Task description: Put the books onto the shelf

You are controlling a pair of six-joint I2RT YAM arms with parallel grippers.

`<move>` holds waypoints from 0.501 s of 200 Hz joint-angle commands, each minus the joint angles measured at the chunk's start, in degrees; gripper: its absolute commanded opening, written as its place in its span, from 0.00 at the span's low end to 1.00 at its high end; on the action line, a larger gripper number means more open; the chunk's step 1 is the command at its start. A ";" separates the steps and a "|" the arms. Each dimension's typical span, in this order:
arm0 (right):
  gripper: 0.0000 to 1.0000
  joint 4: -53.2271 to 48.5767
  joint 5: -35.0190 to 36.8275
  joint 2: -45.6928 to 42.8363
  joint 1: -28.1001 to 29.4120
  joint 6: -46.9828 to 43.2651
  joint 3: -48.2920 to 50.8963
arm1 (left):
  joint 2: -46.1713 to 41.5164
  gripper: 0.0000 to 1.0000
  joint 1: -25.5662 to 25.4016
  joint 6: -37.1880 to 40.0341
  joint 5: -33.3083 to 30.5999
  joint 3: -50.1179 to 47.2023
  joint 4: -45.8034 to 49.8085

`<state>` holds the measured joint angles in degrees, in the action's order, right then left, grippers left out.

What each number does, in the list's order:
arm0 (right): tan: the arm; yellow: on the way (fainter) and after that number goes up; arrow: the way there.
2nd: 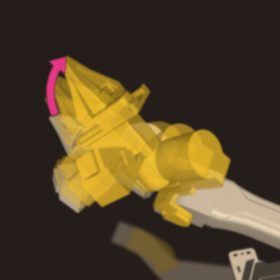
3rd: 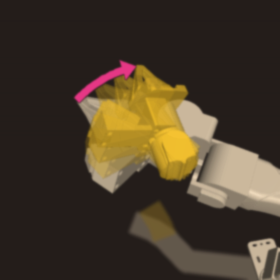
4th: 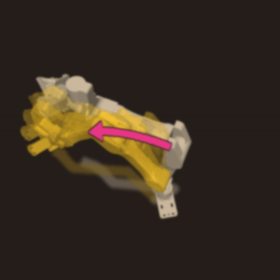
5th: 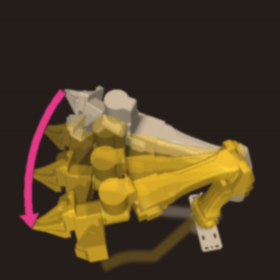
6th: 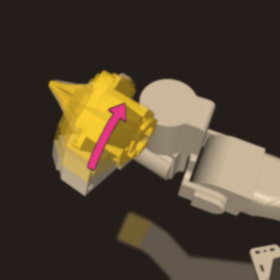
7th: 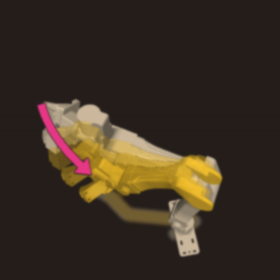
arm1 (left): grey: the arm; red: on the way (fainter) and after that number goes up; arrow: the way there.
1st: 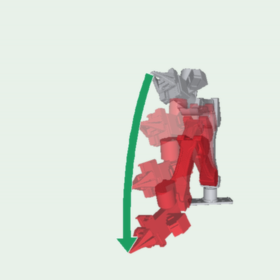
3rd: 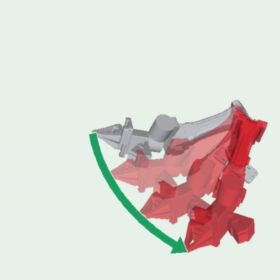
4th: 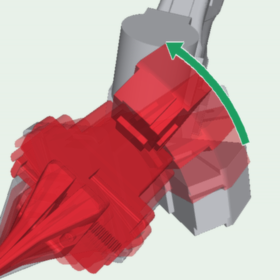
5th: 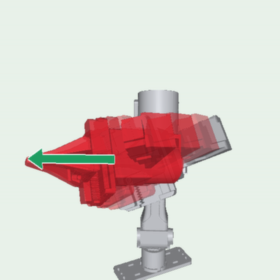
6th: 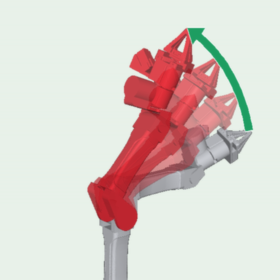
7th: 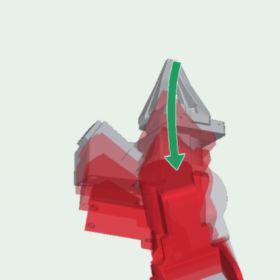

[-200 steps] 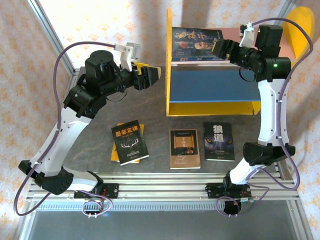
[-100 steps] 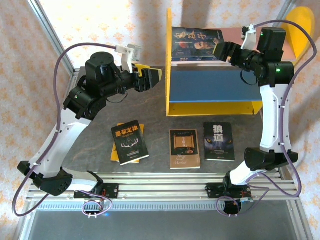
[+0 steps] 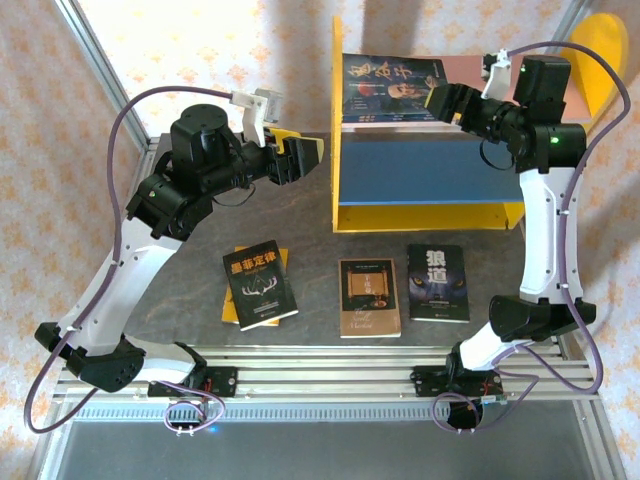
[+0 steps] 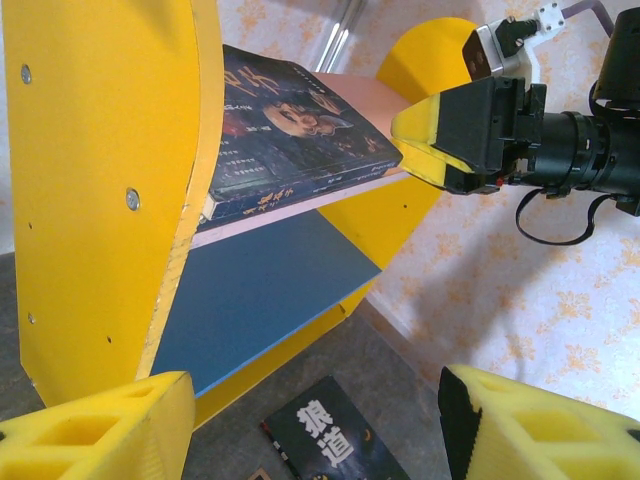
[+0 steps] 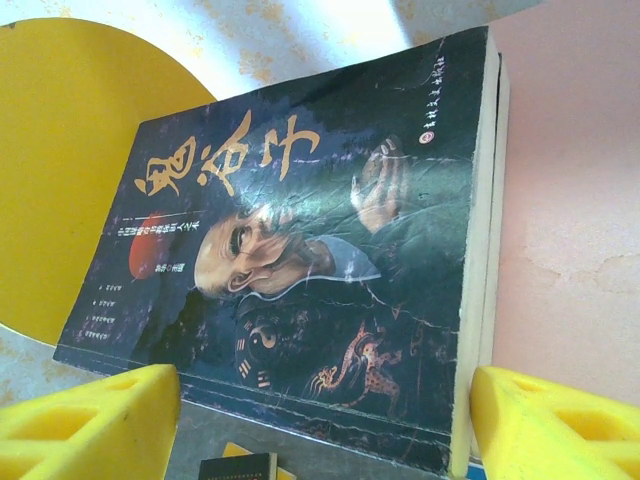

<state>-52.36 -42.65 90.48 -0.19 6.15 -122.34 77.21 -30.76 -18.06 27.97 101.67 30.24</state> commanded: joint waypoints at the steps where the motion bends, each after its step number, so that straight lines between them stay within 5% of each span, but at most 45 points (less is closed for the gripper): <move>1: 0.76 3.72 -3.43 -0.21 0.47 0.96 -0.24 | -0.98 0.65 -0.59 0.40 -0.93 0.02 -0.53; 100: 0.76 3.85 -2.81 0.90 0.47 1.37 -1.07 | -0.85 0.65 -0.46 0.42 -0.90 0.20 -0.62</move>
<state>-52.21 -42.63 90.52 -0.19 6.87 -122.34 77.21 -30.76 -18.06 27.97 101.67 30.24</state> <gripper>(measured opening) 0.754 0.644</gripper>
